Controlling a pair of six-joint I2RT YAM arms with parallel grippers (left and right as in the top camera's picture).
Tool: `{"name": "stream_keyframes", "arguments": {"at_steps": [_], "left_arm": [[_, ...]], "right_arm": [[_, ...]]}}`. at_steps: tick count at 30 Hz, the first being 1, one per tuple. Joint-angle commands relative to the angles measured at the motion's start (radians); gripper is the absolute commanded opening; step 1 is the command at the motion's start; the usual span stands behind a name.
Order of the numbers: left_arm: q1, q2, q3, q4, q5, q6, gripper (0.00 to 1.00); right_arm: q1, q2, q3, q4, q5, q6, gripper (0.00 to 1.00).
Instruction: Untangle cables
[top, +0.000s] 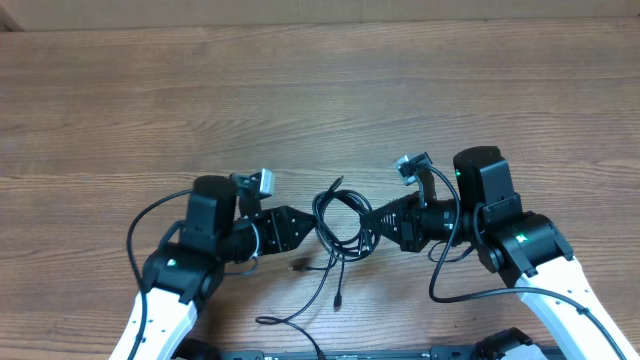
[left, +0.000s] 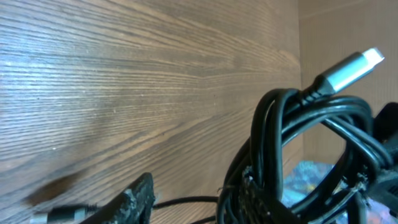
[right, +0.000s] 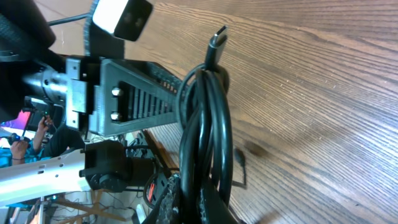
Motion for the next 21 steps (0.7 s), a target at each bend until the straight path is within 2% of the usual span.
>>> {"name": "stream_keyframes", "arguments": {"at_steps": [1,6,14,21], "left_arm": [[-0.026,0.051,0.018,0.031,-0.006,-0.043,0.43],[-0.046,0.087,0.018,0.088,0.006,-0.09,0.43],[-0.107,0.089,0.018,0.244,0.08,-0.091,0.47],[-0.135,0.09,0.018,0.258,0.064,-0.079,0.5]], "right_arm": [[0.0,-0.01,0.026,0.012,-0.011,-0.001,0.04],[0.0,-0.01,0.026,0.013,-0.011,-0.001,0.04],[0.005,-0.01,0.026,0.014,-0.01,-0.001,0.04],[0.019,-0.01,0.026,0.024,-0.011,-0.001,0.04]]}}
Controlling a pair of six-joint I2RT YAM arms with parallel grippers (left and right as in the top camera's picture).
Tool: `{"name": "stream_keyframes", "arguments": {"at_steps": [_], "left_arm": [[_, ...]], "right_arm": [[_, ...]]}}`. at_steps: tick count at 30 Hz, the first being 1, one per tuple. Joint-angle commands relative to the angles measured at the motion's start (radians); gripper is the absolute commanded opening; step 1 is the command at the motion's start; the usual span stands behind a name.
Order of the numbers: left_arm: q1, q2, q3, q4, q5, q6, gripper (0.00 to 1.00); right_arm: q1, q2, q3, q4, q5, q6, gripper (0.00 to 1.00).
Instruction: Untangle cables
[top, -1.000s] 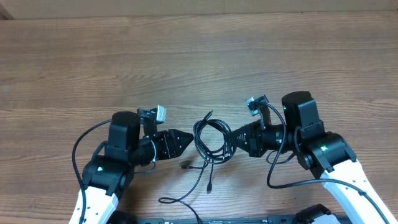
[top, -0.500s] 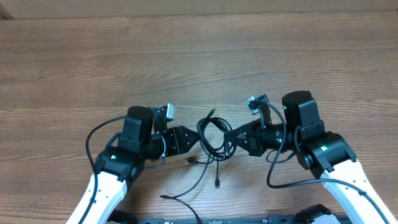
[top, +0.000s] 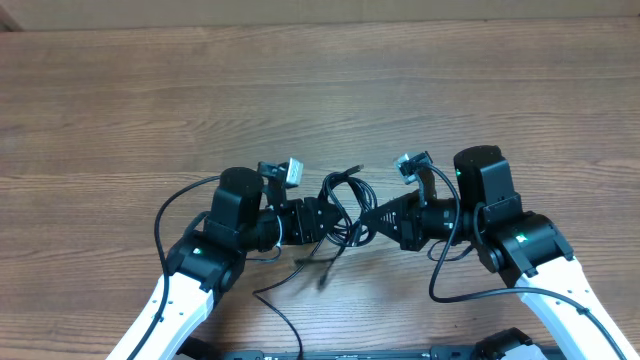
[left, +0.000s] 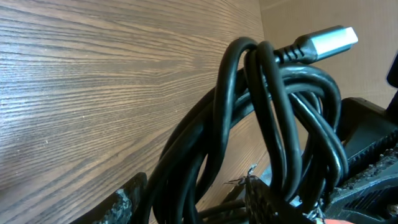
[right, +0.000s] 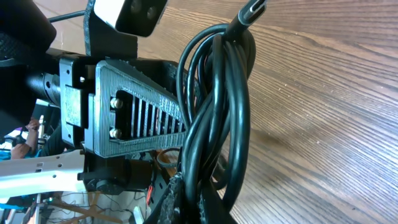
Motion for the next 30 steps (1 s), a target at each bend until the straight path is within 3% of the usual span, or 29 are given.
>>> {"name": "stream_keyframes", "arguments": {"at_steps": [1,9,17,22,30], "left_arm": [[-0.016,-0.003,0.018,0.006,0.037,0.02,0.5],[0.025,-0.022,0.018,-0.008,0.097,0.055,0.51],[0.173,-0.111,0.018,-0.246,0.056,0.135,0.56],[0.18,-0.164,0.018,-0.249,0.073,0.195,0.59],[0.179,-0.154,0.018,-0.304,-0.001,0.167,0.58]], "right_arm": [[0.017,-0.01,0.026,0.01,-0.016,-0.002,0.04],[0.017,-0.01,0.026,0.008,-0.008,-0.002,0.04],[0.017,-0.01,0.026,-0.001,0.034,-0.002,0.04],[0.017,-0.01,0.026,-0.002,0.037,-0.002,0.04],[0.017,-0.01,0.026,0.009,0.036,0.003,0.04]]}}
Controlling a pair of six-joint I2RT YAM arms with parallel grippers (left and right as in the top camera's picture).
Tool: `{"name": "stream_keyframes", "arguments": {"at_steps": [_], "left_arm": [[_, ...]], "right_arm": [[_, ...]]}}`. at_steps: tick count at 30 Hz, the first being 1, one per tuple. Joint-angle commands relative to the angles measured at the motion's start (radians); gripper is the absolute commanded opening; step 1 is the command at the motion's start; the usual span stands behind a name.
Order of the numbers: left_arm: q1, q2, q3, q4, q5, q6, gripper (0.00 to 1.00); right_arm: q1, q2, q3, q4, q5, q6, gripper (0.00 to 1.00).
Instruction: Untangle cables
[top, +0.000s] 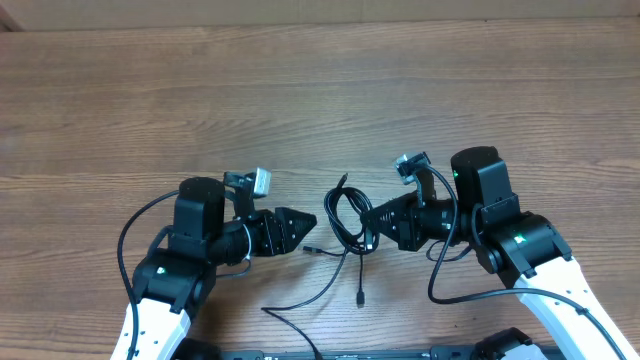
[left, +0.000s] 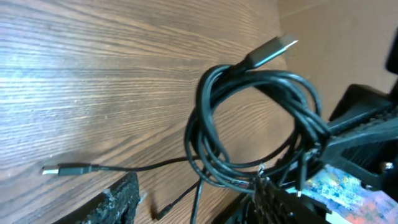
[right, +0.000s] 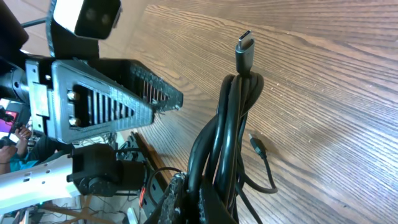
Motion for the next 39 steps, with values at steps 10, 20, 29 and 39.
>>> {"name": "stream_keyframes", "arguments": {"at_steps": [10,20,29,39], "left_arm": [[0.003,0.066,0.016,-0.045,-0.093,-0.079,0.54],[-0.086,0.148,0.016,0.098,-0.067,-0.15,0.54],[-0.127,0.186,0.016,0.149,-0.079,-0.164,0.56],[-0.127,0.238,0.016,0.173,-0.07,-0.213,0.55]], "right_arm": [[0.006,-0.01,0.026,0.019,-0.006,0.029,0.04],[0.006,-0.01,0.026,0.087,-0.036,0.085,0.04],[0.006,-0.01,0.026,0.082,-0.037,0.085,0.04],[0.006,-0.01,0.026,0.082,-0.06,0.085,0.04]]}}
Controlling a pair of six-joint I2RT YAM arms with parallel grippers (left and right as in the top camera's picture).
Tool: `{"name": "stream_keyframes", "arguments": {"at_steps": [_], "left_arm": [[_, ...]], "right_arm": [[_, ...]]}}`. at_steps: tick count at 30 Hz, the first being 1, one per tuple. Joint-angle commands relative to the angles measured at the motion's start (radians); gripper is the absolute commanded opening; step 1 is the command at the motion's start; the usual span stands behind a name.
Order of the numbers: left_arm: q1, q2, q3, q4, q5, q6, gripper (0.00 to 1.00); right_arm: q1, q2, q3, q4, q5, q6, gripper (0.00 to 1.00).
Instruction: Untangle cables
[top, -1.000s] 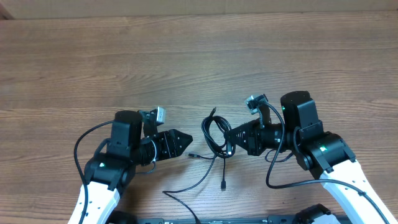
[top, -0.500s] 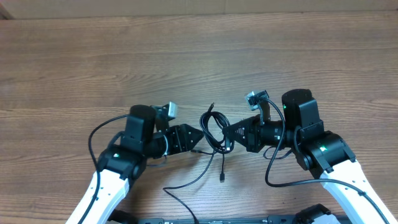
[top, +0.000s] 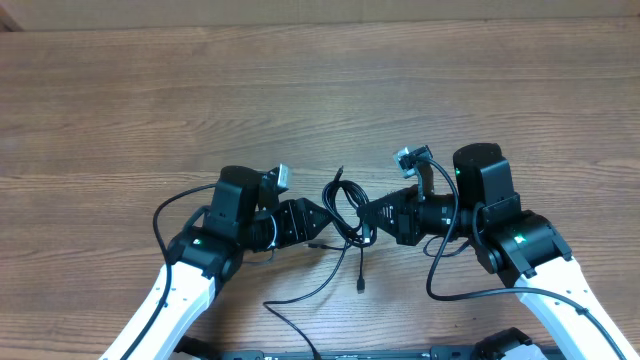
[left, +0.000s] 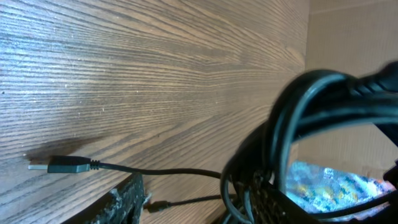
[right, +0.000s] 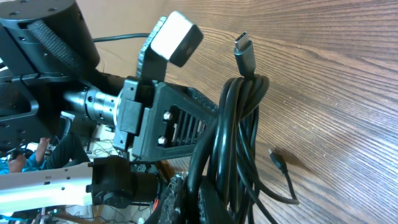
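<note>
A black cable bundle (top: 345, 210) hangs coiled over the wooden table, a silver USB-C plug (right: 244, 46) sticking up from it. My right gripper (top: 369, 215) is shut on the bundle's lower part (right: 239, 143). My left gripper (top: 322, 222) faces it from the left, open, its jaws wide apart. The coils (left: 298, 118) lie close against its right finger (left: 266, 196). A thin black cable leaves the bundle and ends in a small plug (left: 59, 165) lying flat on the table. Another thin end (top: 358, 283) trails toward the front edge.
The left arm's own black lead (top: 170, 215) loops out beside it, and the right arm's lead (top: 440, 270) hangs below its wrist. A loose thin cable (top: 285, 315) runs off the table's front edge. Bare wood (top: 320, 90) fills the far half.
My left gripper stood back from the bundle and is now right up against its coils, still open. The right gripper still holds the bundle, tilted slightly differently.
My right gripper has held the bundle throughout. My left gripper was first beside the coils, then deep among them. After that it stood back, with a thin plug end lying loose on the table. It is now at the coils again.
</note>
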Motion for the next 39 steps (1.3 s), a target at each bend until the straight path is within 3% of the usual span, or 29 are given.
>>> {"name": "stream_keyframes", "arguments": {"at_steps": [1,9,32,39], "left_arm": [[-0.007,0.016,0.016,0.013,0.012,-0.027,0.55],[-0.008,0.018,0.016,0.08,0.085,-0.032,0.55],[-0.042,0.079,0.016,0.143,0.061,-0.066,0.58],[-0.068,0.079,0.016,0.245,0.118,-0.06,0.58]], "right_arm": [[0.006,-0.01,0.026,0.007,-0.031,0.003,0.04],[0.025,-0.01,0.026,0.007,-0.031,0.003,0.04],[0.049,-0.01,0.026,0.044,-0.076,0.026,0.04],[0.049,-0.01,0.025,0.035,-0.076,0.026,0.04]]}}
